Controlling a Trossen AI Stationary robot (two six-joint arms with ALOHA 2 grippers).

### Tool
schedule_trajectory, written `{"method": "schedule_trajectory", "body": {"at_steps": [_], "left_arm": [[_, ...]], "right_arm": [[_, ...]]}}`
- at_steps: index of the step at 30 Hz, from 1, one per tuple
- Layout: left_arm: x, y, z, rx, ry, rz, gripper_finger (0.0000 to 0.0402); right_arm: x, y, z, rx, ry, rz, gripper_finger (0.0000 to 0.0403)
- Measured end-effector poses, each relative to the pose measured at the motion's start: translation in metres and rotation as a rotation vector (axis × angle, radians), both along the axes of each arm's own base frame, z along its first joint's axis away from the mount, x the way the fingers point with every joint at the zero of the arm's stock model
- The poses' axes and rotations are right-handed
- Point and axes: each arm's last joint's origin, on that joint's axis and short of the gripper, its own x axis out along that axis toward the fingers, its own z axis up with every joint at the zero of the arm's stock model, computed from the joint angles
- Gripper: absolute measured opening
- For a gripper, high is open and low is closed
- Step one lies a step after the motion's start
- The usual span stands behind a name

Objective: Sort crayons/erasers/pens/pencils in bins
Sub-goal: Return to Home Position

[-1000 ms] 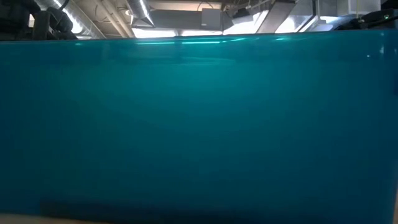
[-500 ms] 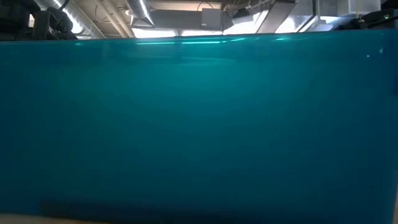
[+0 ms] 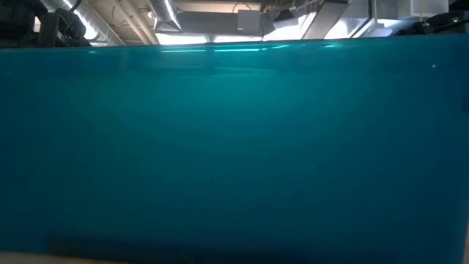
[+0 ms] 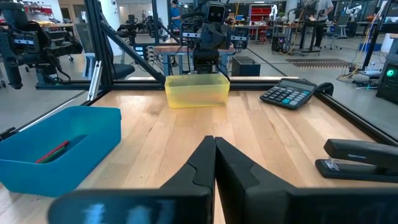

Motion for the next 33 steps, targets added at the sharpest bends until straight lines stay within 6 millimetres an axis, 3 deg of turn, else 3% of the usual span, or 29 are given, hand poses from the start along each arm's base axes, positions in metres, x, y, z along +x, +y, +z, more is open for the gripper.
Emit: {"method": "schedule_trajectory", "body": {"at_steps": [33], "left_arm": [[0.0,0.0,0.0,0.0,0.0,0.0,0.0009]], "right_arm": [[0.0,0.0001,0.0,0.001,0.0,0.001,0.0012]]}}
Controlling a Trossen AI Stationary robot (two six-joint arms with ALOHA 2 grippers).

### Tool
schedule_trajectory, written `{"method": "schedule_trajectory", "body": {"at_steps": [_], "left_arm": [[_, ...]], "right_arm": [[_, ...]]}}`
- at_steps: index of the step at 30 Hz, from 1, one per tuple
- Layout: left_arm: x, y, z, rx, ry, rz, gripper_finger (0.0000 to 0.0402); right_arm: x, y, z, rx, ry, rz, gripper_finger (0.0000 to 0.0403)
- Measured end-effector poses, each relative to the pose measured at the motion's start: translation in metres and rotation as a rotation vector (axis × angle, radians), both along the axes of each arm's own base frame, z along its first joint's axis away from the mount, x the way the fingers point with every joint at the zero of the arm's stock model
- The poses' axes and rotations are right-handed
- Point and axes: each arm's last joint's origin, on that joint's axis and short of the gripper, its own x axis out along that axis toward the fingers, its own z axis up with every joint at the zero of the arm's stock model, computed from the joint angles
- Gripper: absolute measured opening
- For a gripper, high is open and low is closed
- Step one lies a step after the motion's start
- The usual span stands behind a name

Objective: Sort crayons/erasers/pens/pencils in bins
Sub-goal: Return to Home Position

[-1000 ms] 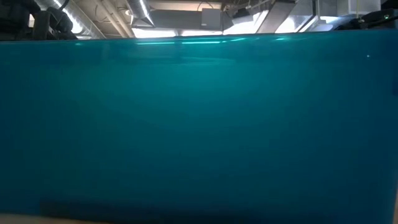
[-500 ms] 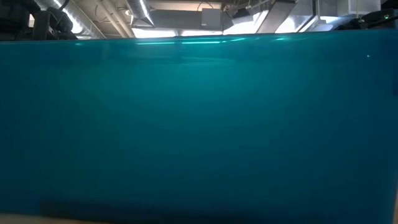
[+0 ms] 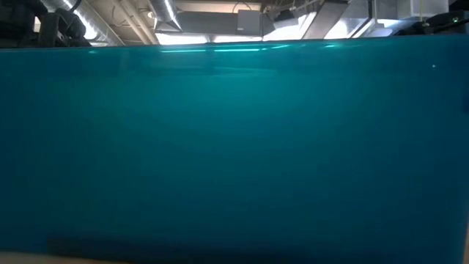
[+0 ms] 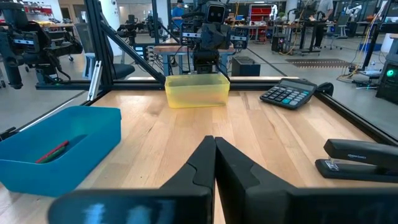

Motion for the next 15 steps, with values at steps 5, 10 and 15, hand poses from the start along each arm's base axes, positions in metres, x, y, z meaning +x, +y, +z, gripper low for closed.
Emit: {"method": "schedule_trajectory", "body": {"at_steps": [5,10,15], "left_arm": [[0.0,0.0,0.0,0.0,0.0,0.0,0.0018],[0.0,0.0,0.0,0.0,0.0,0.0,0.0023],[0.0,0.0,0.0,0.0,0.0,0.0,0.0021]], "right_arm": [[0.0,0.0,0.0,0.0,0.0,0.0,0.0012],[0.0,0.0,0.0,-0.001,0.0,0.0,0.0012],[0.0,0.0,-0.0001,-0.001,0.0,0.0,0.0012]]}}
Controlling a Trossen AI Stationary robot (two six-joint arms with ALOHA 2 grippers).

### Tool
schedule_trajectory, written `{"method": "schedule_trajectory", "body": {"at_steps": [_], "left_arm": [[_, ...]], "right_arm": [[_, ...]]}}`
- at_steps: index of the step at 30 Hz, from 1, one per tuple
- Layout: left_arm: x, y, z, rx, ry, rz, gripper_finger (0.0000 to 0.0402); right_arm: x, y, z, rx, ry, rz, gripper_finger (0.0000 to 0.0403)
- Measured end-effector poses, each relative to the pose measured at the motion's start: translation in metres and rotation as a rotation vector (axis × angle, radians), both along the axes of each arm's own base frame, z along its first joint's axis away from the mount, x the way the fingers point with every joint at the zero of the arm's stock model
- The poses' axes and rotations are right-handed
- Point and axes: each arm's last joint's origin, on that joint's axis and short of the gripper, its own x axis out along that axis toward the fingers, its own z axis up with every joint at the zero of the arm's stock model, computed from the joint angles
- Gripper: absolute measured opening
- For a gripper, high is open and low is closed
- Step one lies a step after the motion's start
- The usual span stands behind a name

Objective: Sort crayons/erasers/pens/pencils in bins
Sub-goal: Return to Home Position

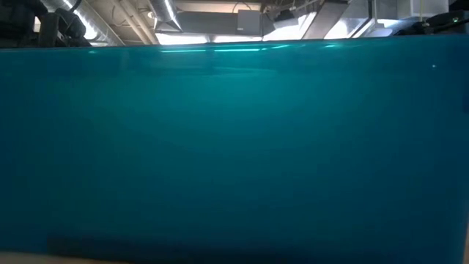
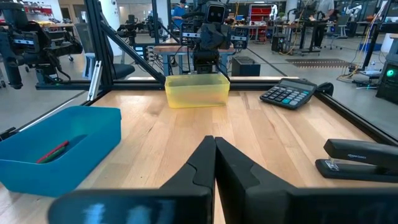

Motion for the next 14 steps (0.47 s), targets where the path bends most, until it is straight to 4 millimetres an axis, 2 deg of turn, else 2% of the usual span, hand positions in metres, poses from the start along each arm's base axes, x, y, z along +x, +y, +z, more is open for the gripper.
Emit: {"method": "schedule_trajectory", "body": {"at_steps": [14], "left_arm": [[0.0,0.0,0.0001,0.0,0.0,0.0,0.0002]], "right_arm": [[0.0,0.0,0.0001,0.001,0.0,0.0,0.0012]]}}
